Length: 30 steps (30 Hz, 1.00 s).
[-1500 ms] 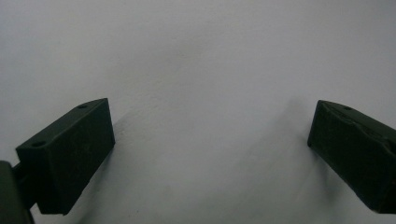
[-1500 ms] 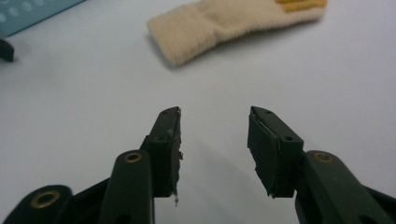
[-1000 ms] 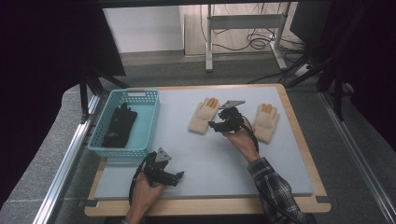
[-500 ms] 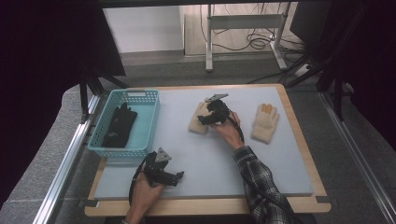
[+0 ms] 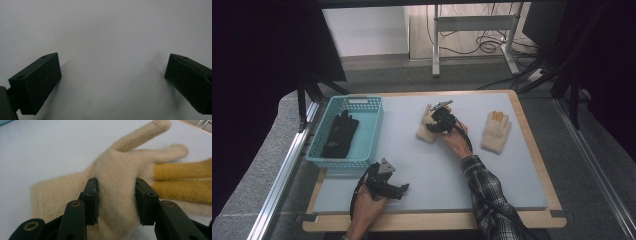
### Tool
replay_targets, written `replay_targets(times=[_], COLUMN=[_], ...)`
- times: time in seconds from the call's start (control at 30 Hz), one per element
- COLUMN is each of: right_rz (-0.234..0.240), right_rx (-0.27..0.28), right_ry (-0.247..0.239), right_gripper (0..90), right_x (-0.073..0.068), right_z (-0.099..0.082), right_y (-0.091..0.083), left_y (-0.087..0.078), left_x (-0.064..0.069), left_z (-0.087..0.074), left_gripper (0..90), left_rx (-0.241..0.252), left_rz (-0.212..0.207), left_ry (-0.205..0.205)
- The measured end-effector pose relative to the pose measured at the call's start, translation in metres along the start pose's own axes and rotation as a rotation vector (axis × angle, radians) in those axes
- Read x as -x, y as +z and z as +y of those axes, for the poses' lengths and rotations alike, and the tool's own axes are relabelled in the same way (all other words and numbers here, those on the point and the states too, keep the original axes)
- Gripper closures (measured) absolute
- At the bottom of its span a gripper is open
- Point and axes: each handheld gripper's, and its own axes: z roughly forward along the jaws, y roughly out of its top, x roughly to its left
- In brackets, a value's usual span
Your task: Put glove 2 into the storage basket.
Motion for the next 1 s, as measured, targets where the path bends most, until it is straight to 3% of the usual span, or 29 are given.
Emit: replay_targets(times=[0.1, 0.13, 0.17, 0.2, 0.37, 0.4, 0.57, 0.8, 0.97, 1.0], right_rz=[0.000, 0.008, 0.008, 0.021, 0.036, 0.045, 0.081, 0.153, 0.172, 0.172], right_rx=[0.010, 0.031, 0.031, 0.061, 0.084, 0.099, 0.128, 0.161, 0.134, 0.113], right_ry=[-0.011, -0.020, -0.020, -0.033, -0.057, -0.068, -0.059, -0.041, -0.046, -0.046], right_gripper=[59.5, 73.1, 73.1, 77.2, 81.9, 82.8, 83.4, 83.4, 83.1, 80.2], right_x=[-0.002, -0.003, -0.003, -0.005, -0.011, -0.015, -0.022, -0.043, -0.054, -0.056], right_z=[0.001, 0.003, 0.003, 0.003, 0.001, -0.003, -0.012, -0.043, -0.067, -0.082], right_y=[-0.006, -0.016, -0.016, -0.032, -0.057, -0.071, -0.094, -0.134, -0.138, -0.134], left_y=[0.000, 0.000, 0.000, 0.000, 0.000, 0.000, 0.000, 0.000, 0.000, 0.000], left_x=[0.000, 0.000, 0.000, 0.000, 0.000, 0.000, 0.000, 0.000, 0.000, 0.000], left_z=[0.000, 0.000, 0.000, 0.000, 0.000, 0.000, 0.000, 0.000, 0.000, 0.000], left_gripper=[0.8, 0.8, 0.8, 0.8, 0.8, 0.8, 0.8, 0.8, 0.8, 0.8], left_rx=[0.002, 0.003, 0.003, 0.002, 0.000, -0.002, -0.001, 0.000, 0.000, 0.000], left_rz=[0.000, 0.000, 0.000, 0.001, 0.001, 0.001, 0.001, 0.002, 0.002, 0.002], left_ry=[0.000, 0.001, 0.001, 0.001, 0.003, 0.004, 0.003, 0.003, 0.002, 0.004])
